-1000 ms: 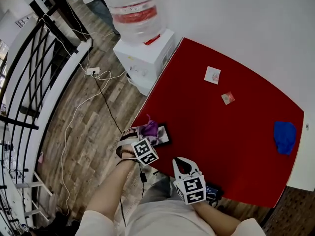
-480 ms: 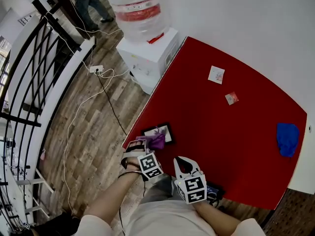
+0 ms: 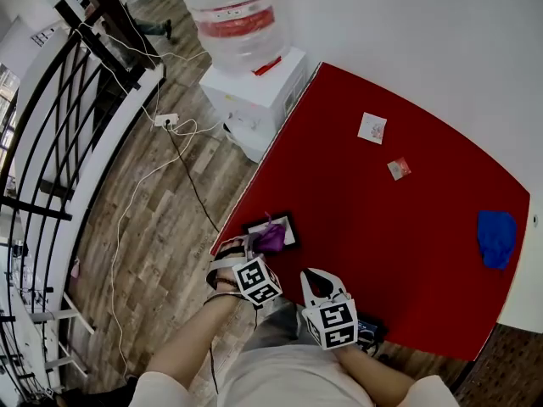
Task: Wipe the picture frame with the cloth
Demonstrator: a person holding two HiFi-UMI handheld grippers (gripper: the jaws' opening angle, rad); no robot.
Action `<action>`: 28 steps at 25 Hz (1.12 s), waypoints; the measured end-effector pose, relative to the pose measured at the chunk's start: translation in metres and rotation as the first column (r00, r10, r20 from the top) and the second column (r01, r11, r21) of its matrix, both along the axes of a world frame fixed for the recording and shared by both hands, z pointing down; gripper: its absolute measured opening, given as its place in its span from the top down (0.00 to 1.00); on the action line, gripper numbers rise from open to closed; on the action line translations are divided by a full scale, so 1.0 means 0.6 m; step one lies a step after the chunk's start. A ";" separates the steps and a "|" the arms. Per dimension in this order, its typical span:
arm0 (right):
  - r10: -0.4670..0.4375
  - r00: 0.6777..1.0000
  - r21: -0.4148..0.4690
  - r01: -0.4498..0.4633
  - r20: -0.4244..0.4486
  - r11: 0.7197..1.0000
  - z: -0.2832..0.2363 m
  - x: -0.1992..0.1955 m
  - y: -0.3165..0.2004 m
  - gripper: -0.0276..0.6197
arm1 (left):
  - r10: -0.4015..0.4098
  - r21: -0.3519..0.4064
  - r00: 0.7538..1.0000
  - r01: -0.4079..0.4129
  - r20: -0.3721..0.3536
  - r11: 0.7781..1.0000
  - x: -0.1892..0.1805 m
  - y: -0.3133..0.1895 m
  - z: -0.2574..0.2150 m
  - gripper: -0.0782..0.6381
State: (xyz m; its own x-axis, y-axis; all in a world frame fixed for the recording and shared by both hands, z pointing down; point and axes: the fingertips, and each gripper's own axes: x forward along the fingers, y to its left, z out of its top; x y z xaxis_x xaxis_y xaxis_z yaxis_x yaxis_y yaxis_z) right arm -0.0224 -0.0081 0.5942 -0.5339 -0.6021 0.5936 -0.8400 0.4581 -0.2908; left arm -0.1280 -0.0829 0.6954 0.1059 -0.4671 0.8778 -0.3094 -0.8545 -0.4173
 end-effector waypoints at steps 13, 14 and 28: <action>0.040 0.999 -0.012 -0.041 -0.010 0.999 0.008 0.041 -0.007 0.95 | 0.015 -0.013 0.994 -0.013 0.112 1.000 -0.001 -0.077 0.044 0.81; 0.041 0.999 -0.012 -0.041 -0.010 0.999 0.008 0.042 -0.010 0.95 | 0.026 -0.017 0.993 -0.024 0.118 1.000 0.002 -0.072 0.043 0.81; 0.014 1.000 -0.003 -0.014 -0.014 1.000 0.009 0.039 -0.011 0.95 | 0.117 -0.075 0.988 -0.110 0.100 0.991 0.038 0.058 0.032 0.81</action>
State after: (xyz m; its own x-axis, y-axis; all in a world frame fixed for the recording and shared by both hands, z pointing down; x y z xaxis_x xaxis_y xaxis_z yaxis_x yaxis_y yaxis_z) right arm 0.0010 -0.0148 0.5998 -0.5169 -0.6078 0.6029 -0.8504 0.4455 -0.2800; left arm -0.1050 -0.0480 0.7146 0.0614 -0.3949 0.9167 -0.1666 -0.9096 -0.3807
